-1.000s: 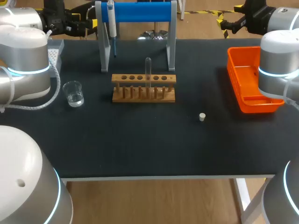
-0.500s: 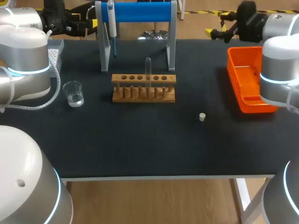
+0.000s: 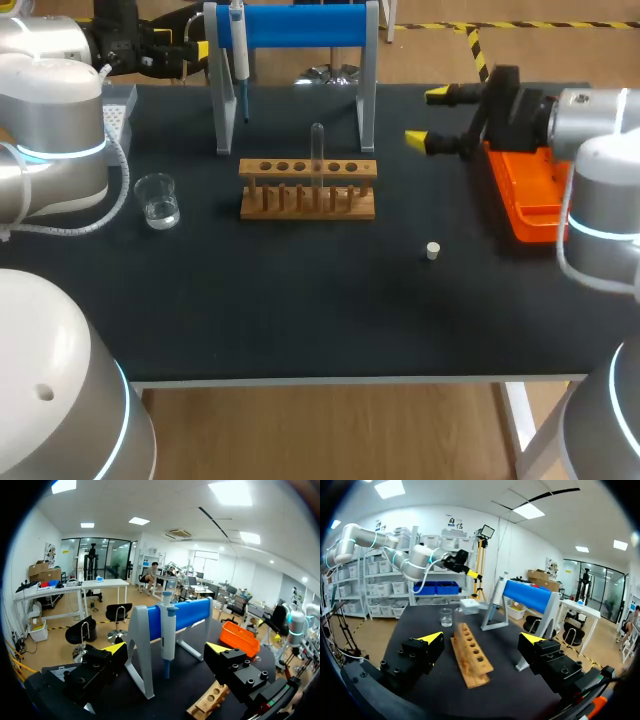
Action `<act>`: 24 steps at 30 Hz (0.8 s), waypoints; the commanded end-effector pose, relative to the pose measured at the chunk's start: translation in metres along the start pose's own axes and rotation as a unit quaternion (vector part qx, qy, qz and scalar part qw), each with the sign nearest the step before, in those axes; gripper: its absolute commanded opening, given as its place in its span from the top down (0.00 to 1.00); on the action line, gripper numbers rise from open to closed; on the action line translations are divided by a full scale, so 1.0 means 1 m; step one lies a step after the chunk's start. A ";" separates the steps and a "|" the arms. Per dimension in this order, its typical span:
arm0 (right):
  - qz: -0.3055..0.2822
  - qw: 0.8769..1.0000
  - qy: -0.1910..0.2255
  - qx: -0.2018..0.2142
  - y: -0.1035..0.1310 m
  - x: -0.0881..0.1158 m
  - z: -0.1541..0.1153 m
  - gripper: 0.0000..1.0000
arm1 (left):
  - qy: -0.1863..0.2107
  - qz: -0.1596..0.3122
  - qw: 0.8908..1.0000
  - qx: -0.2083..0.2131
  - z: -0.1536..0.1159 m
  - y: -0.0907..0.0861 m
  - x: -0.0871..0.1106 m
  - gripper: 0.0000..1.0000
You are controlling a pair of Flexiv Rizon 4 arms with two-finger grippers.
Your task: Invert the test tube, pick up the pipette, mount the tip to pipette, aspirate from beaker and dispense into the tube, eject the tip, return the pipette, and cap with the stopper.
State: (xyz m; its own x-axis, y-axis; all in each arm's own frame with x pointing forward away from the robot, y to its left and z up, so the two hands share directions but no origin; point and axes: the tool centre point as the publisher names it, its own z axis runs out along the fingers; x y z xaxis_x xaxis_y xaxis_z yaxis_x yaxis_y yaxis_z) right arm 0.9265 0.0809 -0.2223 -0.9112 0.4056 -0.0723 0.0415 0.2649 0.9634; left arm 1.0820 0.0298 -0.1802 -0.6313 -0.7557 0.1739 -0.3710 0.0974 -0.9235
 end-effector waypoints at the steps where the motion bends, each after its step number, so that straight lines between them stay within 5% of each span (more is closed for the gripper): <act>1: -0.003 1.000 0.004 -0.001 -0.009 0.023 0.003 0.00 | 0.000 0.000 1.000 0.002 0.001 0.001 0.000 0.00; 4: -0.014 1.000 0.018 0.006 -0.015 0.037 0.007 0.00 | 0.000 0.000 1.000 0.002 0.001 0.001 0.000 0.00; 21: -0.014 1.000 0.018 0.006 -0.015 0.037 0.007 0.00 | 0.000 0.000 1.000 0.002 0.001 0.001 0.000 0.00; 24: -0.014 1.000 0.018 0.006 -0.015 0.037 0.007 0.00 | 0.003 0.018 1.000 0.008 -0.007 0.013 0.026 0.00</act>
State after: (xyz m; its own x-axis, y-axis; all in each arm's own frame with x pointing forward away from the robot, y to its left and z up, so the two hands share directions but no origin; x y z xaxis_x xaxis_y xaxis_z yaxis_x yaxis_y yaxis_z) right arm 0.8957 0.0994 -0.2421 -0.9260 0.3668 -0.0897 0.0198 0.2845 0.9585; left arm 1.0766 0.0204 -0.1792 -0.6589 -0.7359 0.1558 -0.3521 0.1186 -0.9284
